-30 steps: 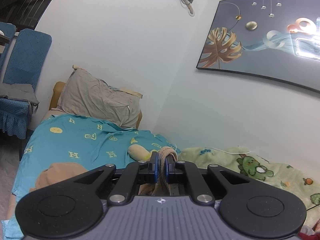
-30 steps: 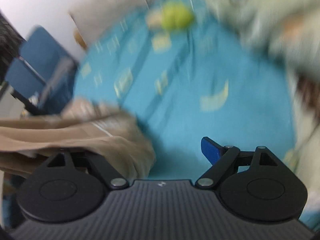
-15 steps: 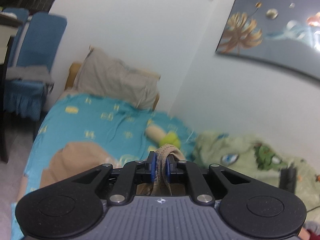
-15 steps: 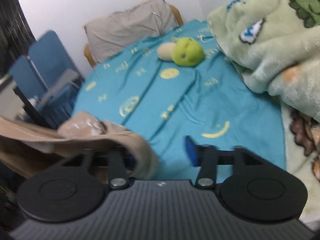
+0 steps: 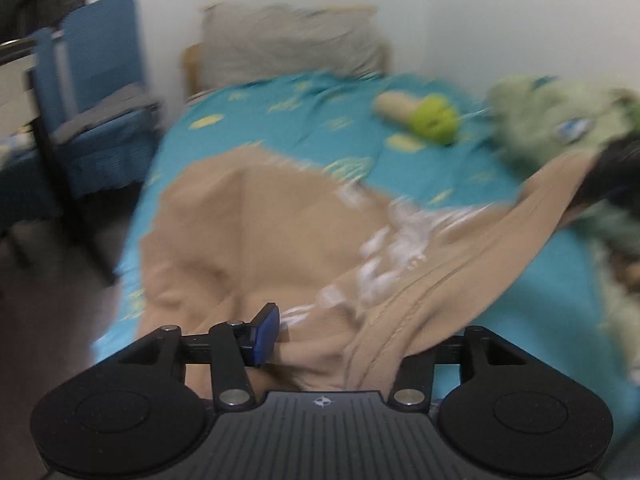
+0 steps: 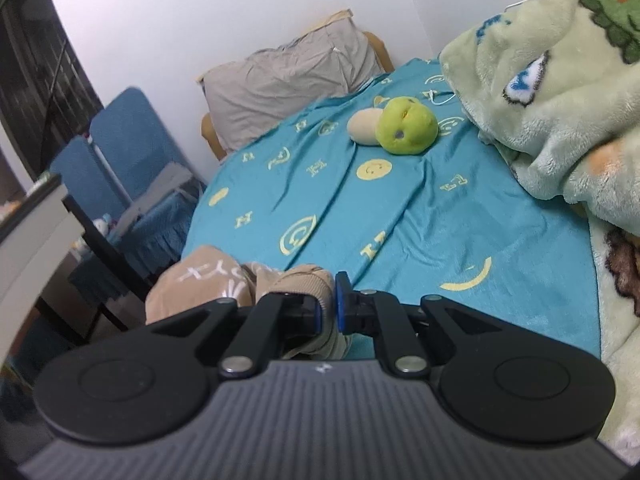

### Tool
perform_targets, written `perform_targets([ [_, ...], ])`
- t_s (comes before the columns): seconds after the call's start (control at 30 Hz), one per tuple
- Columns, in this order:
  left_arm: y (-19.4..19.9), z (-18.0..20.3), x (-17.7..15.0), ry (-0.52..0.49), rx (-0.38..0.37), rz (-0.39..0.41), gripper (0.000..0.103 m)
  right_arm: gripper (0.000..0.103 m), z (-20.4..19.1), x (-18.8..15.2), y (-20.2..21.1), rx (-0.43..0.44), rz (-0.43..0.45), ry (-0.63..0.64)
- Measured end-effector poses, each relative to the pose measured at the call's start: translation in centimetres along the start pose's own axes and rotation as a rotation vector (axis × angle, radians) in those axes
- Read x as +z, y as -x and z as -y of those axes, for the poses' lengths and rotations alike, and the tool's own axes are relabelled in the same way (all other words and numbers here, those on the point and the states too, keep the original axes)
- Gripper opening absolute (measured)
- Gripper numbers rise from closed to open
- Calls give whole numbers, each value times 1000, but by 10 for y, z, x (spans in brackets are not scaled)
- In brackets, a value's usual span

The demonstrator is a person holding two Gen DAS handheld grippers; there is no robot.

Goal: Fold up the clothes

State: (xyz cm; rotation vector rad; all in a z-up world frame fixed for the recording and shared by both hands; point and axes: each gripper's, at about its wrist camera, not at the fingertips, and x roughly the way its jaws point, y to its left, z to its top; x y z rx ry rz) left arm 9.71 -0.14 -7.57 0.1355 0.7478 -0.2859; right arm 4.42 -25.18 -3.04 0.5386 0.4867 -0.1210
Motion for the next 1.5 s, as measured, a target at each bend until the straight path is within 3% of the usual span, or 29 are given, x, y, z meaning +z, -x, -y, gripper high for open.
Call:
perform_targets([
  [0.07, -2, -7, -2, 44, 45, -7, 78, 10, 2, 2, 3, -20, 28, -6],
  [0.2, 21, -27, 4, 166, 107, 79, 81, 15, 2, 1, -4, -93, 39, 34],
  [0.27, 35, -38, 9, 237, 145, 126, 81, 34, -2, -2, -14, -139, 13, 94],
  [0.33, 52, -49, 10, 316, 152, 175, 81, 70, -7, -8, -27, -195, -34, 164],
  [0.37, 61, -53, 11, 335, 145, 199, 81, 76, -8, -12, -35, -213, -70, 192],
  [0.43, 76, -61, 13, 364, 121, 235, 82, 75, -7, -21, -51, -239, -170, 224],
  [0.5, 84, -66, 14, 370, 74, 206, 82, 75, 1, -31, -67, -245, -297, 185],
  [0.53, 88, -66, 13, 369, 73, 186, 82, 75, 7, -31, -67, -246, -308, 138],
  [0.6, 88, -66, 8, 357, 104, 129, 82, 75, 18, -29, -63, -247, -306, 43],
  [0.67, 84, -64, 5, 320, 133, 57, 82, 75, 21, -22, -50, -248, -228, 5],
  [0.77, 74, -56, -4, 269, 203, -2, 82, 75, 12, -12, -24, -217, -49, 25],
  [0.87, 58, -52, -8, 271, 285, -8, 81, 75, -2, -9, -15, -212, 40, 116],
  [0.97, 34, -58, -13, 343, 322, -45, 82, 75, -6, -16, -31, -279, -55, 183],
  [1.1, 8, -73, -21, 454, 306, -92, 83, 75, 15, -20, -43, -325, -130, 80],
  [1.17, 13, -77, -20, 497, 316, -32, 83, 75, 17, -18, -39, -325, -94, 57],
  [1.27, 45, -85, -7, 609, 301, 126, 84, 74, 5, -11, -21, -324, 24, 79],
  [1.37, 102, -82, 26, 577, 341, 365, 88, 75, -18, 16, 7, -274, 175, 53],
  [1.5, 186, -78, 79, 582, 340, 587, 88, 75, -67, 76, 55, -197, 353, 19],
])
